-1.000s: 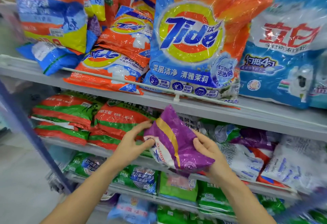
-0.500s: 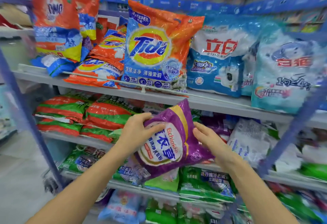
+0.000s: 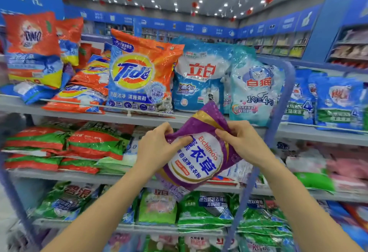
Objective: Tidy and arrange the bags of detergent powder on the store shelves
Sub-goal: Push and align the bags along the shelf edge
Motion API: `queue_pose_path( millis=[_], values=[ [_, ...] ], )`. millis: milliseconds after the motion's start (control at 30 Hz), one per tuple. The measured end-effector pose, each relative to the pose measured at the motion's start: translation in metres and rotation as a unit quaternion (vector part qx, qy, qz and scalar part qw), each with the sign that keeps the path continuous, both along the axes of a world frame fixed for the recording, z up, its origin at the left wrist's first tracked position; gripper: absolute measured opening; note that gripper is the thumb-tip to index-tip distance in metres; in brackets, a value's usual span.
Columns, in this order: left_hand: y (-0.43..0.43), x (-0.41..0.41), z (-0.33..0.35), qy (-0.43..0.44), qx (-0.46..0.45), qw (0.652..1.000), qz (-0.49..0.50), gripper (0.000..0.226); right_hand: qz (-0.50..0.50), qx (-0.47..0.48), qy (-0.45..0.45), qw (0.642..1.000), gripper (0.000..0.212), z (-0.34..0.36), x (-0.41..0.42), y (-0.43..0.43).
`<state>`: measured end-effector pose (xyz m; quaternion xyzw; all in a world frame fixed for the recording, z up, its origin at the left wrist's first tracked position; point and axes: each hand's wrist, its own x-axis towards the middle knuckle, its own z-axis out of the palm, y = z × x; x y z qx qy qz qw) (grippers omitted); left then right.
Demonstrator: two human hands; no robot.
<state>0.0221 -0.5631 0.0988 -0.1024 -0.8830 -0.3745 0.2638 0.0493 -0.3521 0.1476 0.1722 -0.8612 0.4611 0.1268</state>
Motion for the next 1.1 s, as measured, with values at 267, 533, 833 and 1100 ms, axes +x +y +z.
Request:
queue_pose_path(
  millis=[267, 533, 833, 1100],
  values=[
    [0.048, -0.033, -0.026, -0.216, 0.333, 0.892, -0.215, 0.085, -0.104, -0.194, 0.042, 0.975, 0.020, 0.026, 0.018, 0.059],
    [0.150, -0.035, -0.052, -0.426, 0.476, 0.664, -0.388, 0.100, -0.242, -0.203, 0.102, 0.943, 0.027, 0.021, 0.032, 0.105],
    [0.227, -0.023, -0.054, -0.496, 0.482, 0.544, -0.475, 0.110, -0.454, 0.016, 0.220, 0.863, 0.038, 0.000, 0.059, 0.179],
    [0.315, -0.001, -0.050, -0.550, 0.467, 0.449, -0.527, 0.086, -0.549, 0.118, 0.227, 0.796, 0.039, -0.001, 0.089, 0.274]
  ],
)
